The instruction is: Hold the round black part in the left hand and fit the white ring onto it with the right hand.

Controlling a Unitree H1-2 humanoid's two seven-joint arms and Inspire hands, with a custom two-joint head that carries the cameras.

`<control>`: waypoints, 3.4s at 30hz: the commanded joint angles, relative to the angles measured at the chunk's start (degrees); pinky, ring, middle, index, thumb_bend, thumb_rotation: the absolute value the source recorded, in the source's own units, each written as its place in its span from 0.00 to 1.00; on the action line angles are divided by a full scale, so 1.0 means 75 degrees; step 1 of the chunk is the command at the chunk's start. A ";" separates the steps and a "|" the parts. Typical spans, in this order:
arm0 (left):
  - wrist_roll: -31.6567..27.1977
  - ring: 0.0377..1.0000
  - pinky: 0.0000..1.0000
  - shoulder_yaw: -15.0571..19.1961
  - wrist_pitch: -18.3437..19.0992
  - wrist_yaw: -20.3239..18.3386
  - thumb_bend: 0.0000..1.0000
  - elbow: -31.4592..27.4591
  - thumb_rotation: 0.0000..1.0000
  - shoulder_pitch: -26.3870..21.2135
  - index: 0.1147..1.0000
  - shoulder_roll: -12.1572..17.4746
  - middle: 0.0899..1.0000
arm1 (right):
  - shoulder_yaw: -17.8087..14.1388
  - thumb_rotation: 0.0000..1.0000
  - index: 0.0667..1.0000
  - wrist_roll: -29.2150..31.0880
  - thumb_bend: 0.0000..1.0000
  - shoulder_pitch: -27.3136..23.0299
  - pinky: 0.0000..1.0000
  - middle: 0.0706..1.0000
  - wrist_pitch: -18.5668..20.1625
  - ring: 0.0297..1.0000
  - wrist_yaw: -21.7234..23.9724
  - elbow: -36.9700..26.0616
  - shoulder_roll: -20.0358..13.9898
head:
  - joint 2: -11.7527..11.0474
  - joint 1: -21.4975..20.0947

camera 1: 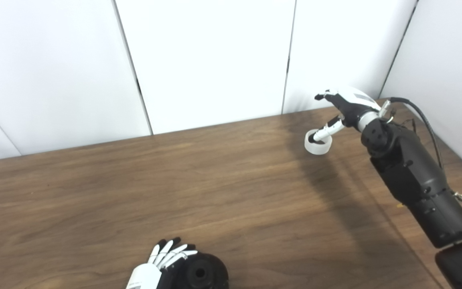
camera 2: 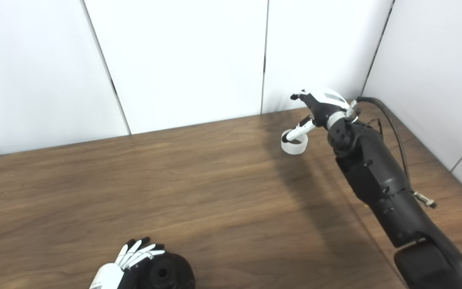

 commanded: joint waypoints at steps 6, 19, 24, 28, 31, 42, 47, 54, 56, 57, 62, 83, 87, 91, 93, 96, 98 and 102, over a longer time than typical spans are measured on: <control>0.0262 0.95 1.00 -0.0036 0.0237 -0.0275 0.52 0.0395 0.06 0.0220 0.42 0.0170 0.83 | 0.0356 0.27 0.82 -0.0434 0.89 -0.0510 0.99 0.99 0.0012 1.00 0.0297 0.0122 -0.0344 | 0.0050 0.0025; 0.0215 0.95 1.00 -0.0046 0.0230 -0.0299 0.52 0.0227 0.06 0.0297 0.42 0.0134 0.83 | 0.0676 0.29 0.84 -0.0737 0.91 -0.0375 1.00 1.00 0.0009 1.00 0.0600 0.0264 -0.0321 | 0.0140 0.0164; 0.0307 0.95 1.00 -0.0078 0.0302 -0.0346 0.52 0.0178 0.06 0.0303 0.42 0.0095 0.83 | 0.0718 0.27 0.84 -0.0737 0.91 -0.0459 1.00 0.99 0.0007 1.00 0.0553 0.0474 -0.0318 | 0.0119 0.0231; 0.0313 0.95 1.00 -0.0076 0.0306 -0.0326 0.52 0.0146 0.06 0.0314 0.42 0.0049 0.83 | 0.0894 0.28 0.84 -0.0720 0.90 -0.0520 1.00 0.99 -0.0010 1.00 0.0513 0.0646 -0.0382 | 0.0136 0.0294; 0.0354 0.95 1.00 -0.0090 0.0337 -0.0347 0.52 0.0101 0.06 0.0329 0.42 0.0023 0.83 | 0.1023 0.30 0.85 -0.0740 0.90 -0.0535 1.00 1.00 -0.0031 1.00 0.0501 0.0723 -0.0437 | 0.0134 0.0354; 0.0406 0.95 1.00 -0.0135 0.0394 -0.0349 0.52 0.0000 0.06 0.0381 0.42 -0.0007 0.82 | 0.1288 0.33 0.84 -0.0725 0.87 -0.0598 1.00 0.99 -0.0093 1.00 0.0370 0.0969 -0.0484 | 0.0145 0.0482; 0.0415 0.95 1.00 -0.0137 0.0413 -0.0360 0.52 -0.0049 0.06 0.0401 0.42 -0.0013 0.82 | 0.1288 0.32 0.82 -0.0655 0.86 -0.0620 1.00 0.98 -0.0166 1.00 0.0175 0.1027 -0.0450 | 0.0187 0.0493; 0.0454 0.94 1.00 -0.0145 0.0384 -0.0334 0.52 -0.0070 0.06 0.0406 0.42 -0.0008 0.82 | 0.1212 0.26 0.75 -0.0499 0.83 -0.0598 0.99 0.95 -0.0428 0.99 -0.0283 0.1113 -0.0391 | 0.0206 0.0474; 0.0448 0.94 1.00 -0.0149 0.0346 -0.0310 0.52 -0.0045 0.07 0.0399 0.42 0.0001 0.82 | 0.1209 0.26 0.74 -0.0467 0.82 -0.0591 1.00 0.95 -0.0430 0.98 -0.0314 0.1084 -0.0388 | 0.0206 0.0474; 0.0438 0.94 1.00 -0.0149 0.0333 -0.0303 0.52 -0.0036 0.07 0.0397 0.42 0.0003 0.82 | 0.1208 0.25 0.74 -0.0453 0.82 -0.0587 1.00 0.94 -0.0427 0.98 -0.0322 0.1070 -0.0388 | 0.0206 0.0474; 0.0452 0.95 1.00 -0.0163 0.0394 -0.0371 0.52 -0.0086 0.07 0.0394 0.42 -0.0011 0.82 | 0.1235 0.24 0.73 -0.0422 0.82 -0.0550 1.00 0.94 -0.0438 0.97 -0.0348 0.1044 -0.0407 | 0.0230 0.0471; 0.0638 0.94 1.00 -0.0203 0.0444 -0.0313 0.52 -0.0053 0.06 0.0332 0.42 -0.0128 0.82 | 0.1378 0.17 0.55 -0.0369 0.65 -0.0613 0.97 0.88 -0.0605 0.94 -0.0395 0.1127 -0.0418 | 0.0218 0.0564; 0.0657 0.94 1.00 -0.0212 0.0441 -0.0327 0.52 -0.0076 0.06 0.0330 0.42 -0.0142 0.81 | 0.1307 0.14 0.46 -0.0207 0.52 -0.0578 0.92 0.85 -0.0757 0.92 -0.0488 0.1147 -0.0398 | 0.0211 0.0582; 0.0628 0.94 1.00 -0.0219 0.0441 -0.0346 0.52 -0.0107 0.06 0.0331 0.42 -0.0153 0.82 | 0.1346 0.13 0.45 -0.0178 0.52 -0.0547 0.89 0.84 -0.0883 0.91 -0.0547 0.1178 -0.0422 | 0.0212 0.0599; 0.0634 0.94 1.00 -0.0227 0.0467 -0.0355 0.52 -0.0119 0.06 0.0328 0.42 -0.0160 0.82 | 0.1353 0.13 0.45 -0.0171 0.52 -0.0529 0.90 0.84 -0.0898 0.91 -0.0558 0.1167 -0.0431 | 0.0209 0.0602; 0.0632 0.94 1.00 -0.0243 0.0468 -0.0332 0.52 -0.0118 0.06 0.0318 0.42 -0.0161 0.81 | 0.1415 0.13 0.45 -0.0228 0.52 -0.0497 0.91 0.84 -0.0962 0.91 -0.0555 0.1143 -0.0477 | 0.0207 0.0607; 0.0641 0.94 1.00 -0.0253 0.0487 -0.0340 0.52 -0.0123 0.07 0.0307 0.42 -0.0163 0.81 | 0.1439 0.14 0.45 -0.0263 0.52 -0.0479 0.91 0.84 -0.0996 0.91 -0.0576 0.1140 -0.0491 | 0.0206 0.0612; 0.0634 0.94 1.00 -0.0283 0.0525 -0.0352 0.52 -0.0124 0.06 0.0283 0.42 -0.0160 0.82 | 0.1406 0.13 0.45 -0.0236 0.52 -0.0436 0.92 0.84 -0.1123 0.91 -0.0654 0.1106 -0.0483 | 0.0206 0.0614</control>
